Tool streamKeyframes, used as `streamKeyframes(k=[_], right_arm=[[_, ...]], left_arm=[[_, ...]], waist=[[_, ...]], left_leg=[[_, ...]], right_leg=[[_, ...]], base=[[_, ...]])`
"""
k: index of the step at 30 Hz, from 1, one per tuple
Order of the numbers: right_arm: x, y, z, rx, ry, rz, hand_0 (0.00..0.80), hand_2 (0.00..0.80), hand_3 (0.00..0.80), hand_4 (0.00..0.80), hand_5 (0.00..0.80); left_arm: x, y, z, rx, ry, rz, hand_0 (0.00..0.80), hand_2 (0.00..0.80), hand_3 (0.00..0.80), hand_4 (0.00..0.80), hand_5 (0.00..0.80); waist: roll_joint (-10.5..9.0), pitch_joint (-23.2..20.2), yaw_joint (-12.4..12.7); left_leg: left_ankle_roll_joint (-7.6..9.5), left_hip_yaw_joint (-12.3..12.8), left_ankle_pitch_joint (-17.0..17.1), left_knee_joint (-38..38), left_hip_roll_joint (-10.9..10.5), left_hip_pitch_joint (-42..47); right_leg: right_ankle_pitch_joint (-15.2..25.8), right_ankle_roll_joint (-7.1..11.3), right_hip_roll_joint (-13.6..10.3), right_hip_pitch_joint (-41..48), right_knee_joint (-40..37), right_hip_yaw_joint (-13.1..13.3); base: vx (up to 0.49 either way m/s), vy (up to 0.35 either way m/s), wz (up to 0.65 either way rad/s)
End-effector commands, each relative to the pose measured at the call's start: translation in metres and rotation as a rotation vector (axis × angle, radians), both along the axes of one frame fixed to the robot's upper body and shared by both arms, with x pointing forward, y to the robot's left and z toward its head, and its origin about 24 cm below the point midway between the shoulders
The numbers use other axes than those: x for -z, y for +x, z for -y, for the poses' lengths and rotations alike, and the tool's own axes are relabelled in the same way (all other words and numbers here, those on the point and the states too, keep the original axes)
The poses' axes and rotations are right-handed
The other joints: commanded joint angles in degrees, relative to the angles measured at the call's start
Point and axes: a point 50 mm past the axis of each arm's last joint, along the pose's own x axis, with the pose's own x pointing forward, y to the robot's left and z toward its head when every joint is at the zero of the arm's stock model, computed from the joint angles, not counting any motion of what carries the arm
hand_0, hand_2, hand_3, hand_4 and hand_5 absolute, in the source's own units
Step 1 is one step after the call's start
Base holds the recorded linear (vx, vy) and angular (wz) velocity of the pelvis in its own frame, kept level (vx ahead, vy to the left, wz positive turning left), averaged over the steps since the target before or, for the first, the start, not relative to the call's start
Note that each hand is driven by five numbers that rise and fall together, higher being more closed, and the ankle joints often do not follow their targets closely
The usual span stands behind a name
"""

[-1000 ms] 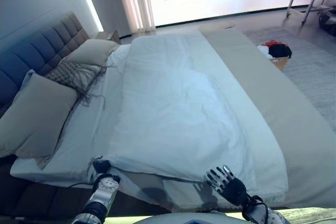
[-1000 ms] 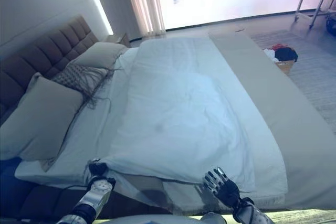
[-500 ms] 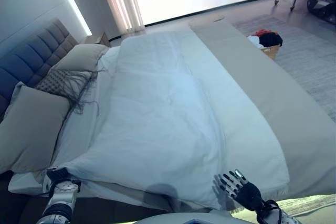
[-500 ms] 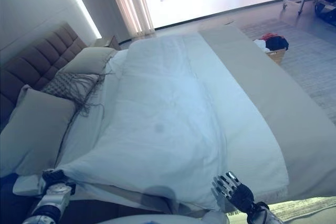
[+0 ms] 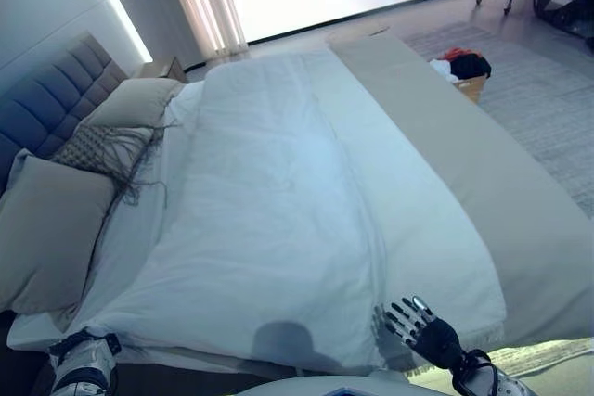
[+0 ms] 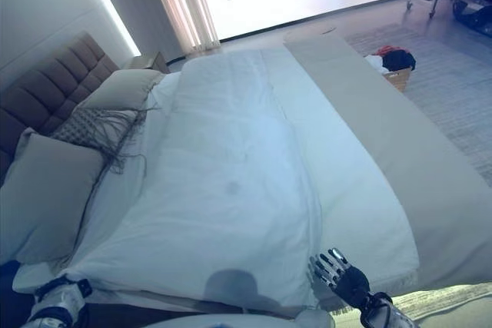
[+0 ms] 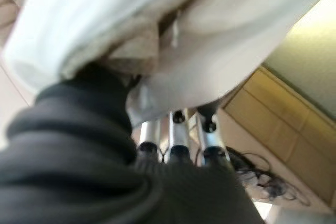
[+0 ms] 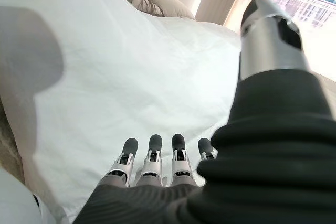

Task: Make the bed neatly

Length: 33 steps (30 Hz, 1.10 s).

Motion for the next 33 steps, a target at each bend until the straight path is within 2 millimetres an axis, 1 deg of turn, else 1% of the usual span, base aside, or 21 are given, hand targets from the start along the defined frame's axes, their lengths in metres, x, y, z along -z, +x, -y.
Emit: streamKeyframes(k=[1, 3, 5, 8, 9, 10, 12, 13, 16, 18, 20, 22, 23, 24, 25, 27, 28, 33], right_arm=[[-0.004, 0.005, -0.023, 0.007, 0.090, 0.066, 0.000, 0.000, 0.000, 0.000, 0.000], [-0.005, 0.007, -0.022, 0.001, 0.086, 0.062, 0.000, 0.000, 0.000, 0.000, 0.000], [-0.007, 0.007, -0.021, -0.001, 0.080, 0.058, 0.000, 0.000, 0.000, 0.000, 0.000], [-0.008, 0.007, -0.019, 0.009, 0.075, 0.065, 0.000, 0.000, 0.000, 0.000, 0.000], [-0.008, 0.007, -0.018, 0.014, 0.075, 0.068, 0.000, 0.000, 0.000, 0.000, 0.000], [-0.008, 0.008, -0.018, 0.023, 0.075, 0.077, 0.000, 0.000, 0.000, 0.000, 0.000], [-0.008, 0.010, -0.017, 0.029, 0.078, 0.093, 0.000, 0.000, 0.000, 0.000, 0.000], [-0.008, 0.011, -0.018, 0.025, 0.080, 0.099, 0.000, 0.000, 0.000, 0.000, 0.000], [-0.006, 0.016, -0.020, 0.027, 0.091, 0.115, 0.000, 0.000, 0.000, 0.000, 0.000], [-0.005, 0.020, -0.025, 0.023, 0.098, 0.117, 0.000, 0.000, 0.000, 0.000, 0.000], [-0.005, 0.024, -0.030, 0.020, 0.105, 0.115, 0.000, 0.000, 0.000, 0.000, 0.000], [-0.005, 0.027, -0.036, 0.021, 0.111, 0.113, 0.000, 0.000, 0.000, 0.000, 0.000], [-0.005, 0.028, -0.037, 0.022, 0.113, 0.113, 0.000, 0.000, 0.000, 0.000, 0.000], [-0.005, 0.028, -0.039, 0.022, 0.115, 0.115, 0.000, 0.000, 0.000, 0.000, 0.000], [-0.004, 0.028, -0.042, 0.023, 0.120, 0.116, 0.000, 0.000, 0.000, 0.000, 0.000], [-0.003, 0.028, -0.046, 0.021, 0.126, 0.116, 0.000, 0.000, 0.000, 0.000, 0.000], [-0.003, 0.028, -0.047, 0.020, 0.128, 0.118, 0.000, 0.000, 0.000, 0.000, 0.000], [0.003, 0.023, -0.047, 0.022, 0.132, 0.122, 0.000, 0.000, 0.000, 0.000, 0.000]], left_arm=[[-0.087, -0.064, -0.091, -0.284, 0.447, -0.098, 0.800, 0.800, 0.800, 0.800, 0.800], [-0.087, -0.068, -0.091, -0.187, 0.488, -0.191, 0.800, 0.800, 0.800, 0.800, 0.800], [-0.091, -0.065, -0.093, -0.123, 0.504, -0.218, 0.800, 0.800, 0.800, 0.800, 0.800], [-0.100, -0.052, -0.096, 0.029, 0.554, -0.238, 0.800, 0.800, 0.800, 0.800, 0.800], [-0.103, -0.047, -0.097, 0.078, 0.570, -0.238, 0.800, 0.800, 0.800, 0.800, 0.800], [-0.106, -0.041, -0.098, 0.123, 0.586, -0.229, 0.800, 0.800, 0.800, 0.800, 0.800], [-0.109, -0.038, -0.098, 0.143, 0.590, -0.210, 0.800, 0.800, 0.800, 0.800, 0.800], [-0.109, -0.039, -0.098, 0.134, 0.585, -0.205, 0.800, 0.800, 0.800, 0.800, 0.800], [-0.103, -0.057, -0.098, 0.090, 0.561, -0.213, 0.800, 0.800, 0.800, 0.800, 0.800], [-0.097, -0.069, -0.096, 0.075, 0.536, -0.220, 0.800, 0.800, 0.800, 0.800, 0.800], [-0.087, -0.070, -0.090, 0.116, 0.513, -0.222, 0.800, 0.800, 0.800, 0.800, 0.800], [-0.075, -0.064, -0.080, 0.169, 0.474, -0.198, 0.800, 0.800, 0.800, 0.800, 0.800], [-0.071, -0.061, -0.077, 0.195, 0.453, -0.181, 0.700, 0.700, 0.700, 0.700, 0.700], [-0.067, -0.058, -0.074, 0.213, 0.438, -0.166, 0.552, 0.552, 0.552, 0.552, 0.552], [-0.058, -0.053, -0.066, 0.256, 0.386, -0.131, 0.000, 0.000, 0.000, 0.000, 0.000], [-0.046, -0.042, -0.054, 0.326, 0.311, -0.070, 0.000, 0.000, 0.000, 0.000, 0.000], [-0.041, -0.036, -0.048, 0.354, 0.273, -0.032, 0.000, 0.000, 0.000, 0.000, 0.000], [-0.023, -0.013, -0.022, 0.454, 0.115, 0.147, 0.000, 0.000, 0.000, 0.000, 0.000]], waist=[[-3.54, -0.2, 2.6], [-3.56, -0.1, 2.9], [-3.54, -0.1, 3.5], [-3.56, 0.1, 4.9], [-3.57, 0.0, 5.5], [-3.65, 0.2, 6.2], [-3.77, 0.5, 7.4], [-3.82, 0.6, 7.8], [-4.07, 0.9, 9.3], [-4.15, 0.9, 9.7], [-4.33, 0.9, 10.0], [-4.55, 0.9, 10.4], [-4.62, 0.9, 10.4], [-4.69, 0.9, 10.5], [-4.88, 0.9, 10.5], [-5.23, 0.9, 10.3], [-5.42, 1.0, 10.2], [-5.81, 1.2, 9.4]], left_leg=[[-1.31, -1.8, -1.3, -2.6, -1.6, -1.7], [-1.48, -2.0, -1.3, -2.6, -1.5, -1.8], [-1.59, -2.3, -1.2, -2.7, -1.4, -2.1], [-1.72, -3.3, -0.9, -2.8, -1.3, -2.8], [-2.18, -4.1, -1.6, -3.0, -1.1, -2.3], [-2.19, -4.5, -1.5, -3.0, -1.0, -2.6], [-2.18, -5.2, -1.3, -2.9, -1.0, -3.1], [-2.16, -5.4, -1.3, -2.8, -1.0, -3.2], [-2.07, -6.2, -1.3, -2.9, -1.0, -3.3], [-2.05, -6.5, -1.3, -2.9, -1.1, -3.2], [-2.07, -6.5, -1.3, -3.0, -1.0, -3.0], [-2.08, -6.7, -1.4, -3.1, -1.0, -2.8], [-2.07, -6.8, -1.5, -3.1, -1.0, -2.7], [-2.04, -6.8, -1.6, -3.2, -1.0, -2.7], [-1.95, -6.8, -1.7, -3.2, -1.0, -2.5], [-1.81, -6.6, -1.8, -3.2, -1.0, -2.3], [-1.35, -5.9, -0.9, -3.2, -1.1, -2.8], [-0.99, -4.8, -1.3, -3.0, -0.8, -2.5]], right_leg=[[21.5, 8.60, -3.7, 11.1, -26.1, -2.2], [21.4, 8.40, -3.5, 11.2, -26.2, -2.4], [21.3, 8.26, -3.3, 11.3, -26.4, -2.8], [21.3, 8.22, -3.2, 11.4, -26.7, -4.0], [20.3, 8.79, -3.0, 12.0, -26.7, -3.8], [20.1, 8.78, -2.9, 12.1, -26.5, -4.2], [19.9, 8.75, -2.9, 11.9, -26.1, -5.0], [19.8, 8.73, -3.0, 11.8, -25.9, -5.2], [19.7, 8.70, -2.9, 12.2, -25.8, -6.1], [19.6, 8.68, -2.8, 12.4, -25.8, -6.2], [19.6, 8.66, -2.7, 12.8, -25.9, -6.6], [19.6, 8.69, -2.5, 13.2, -26.1, -6.9], [19.7, 8.73, -2.5, 13.3, -26.2, -6.9], [19.7, 8.77, -2.4, 13.4, -26.3, -6.9], [19.9, 8.84, -2.3, 13.5, -26.5, -6.8], [20.1, 8.85, -2.0, 13.6, -26.7, -6.5], [21.2, 8.33, -2.1, 13.1, -26.8, -7.2], [21.5, 8.27, -1.7, 12.8, -27.1, -6.2]], base=[[-0.023, -0.001, -0.10], [-0.025, 0.023, -0.13], [-0.033, 0.054, -0.04], [-0.029, 0.061, 0.09], [0.011, 0.053, 0.18], [0.003, 0.057, 0.19], [-0.071, 0.061, 0.15], [-0.059, 0.051, 0.15], [-0.030, 0.036, 0.15], [-0.004, 0.032, 0.17], [-0.003, 0.011, 0.12], [-0.013, -0.004, 0.05], [-0.015, -0.005, 0.06], [-0.014, -0.019, 0.04], [-0.016, -0.038, 0.05], [-0.051, -0.046, 0.09], [-0.077, -0.046, 0.06], [-0.032, -0.055, 0.19]])
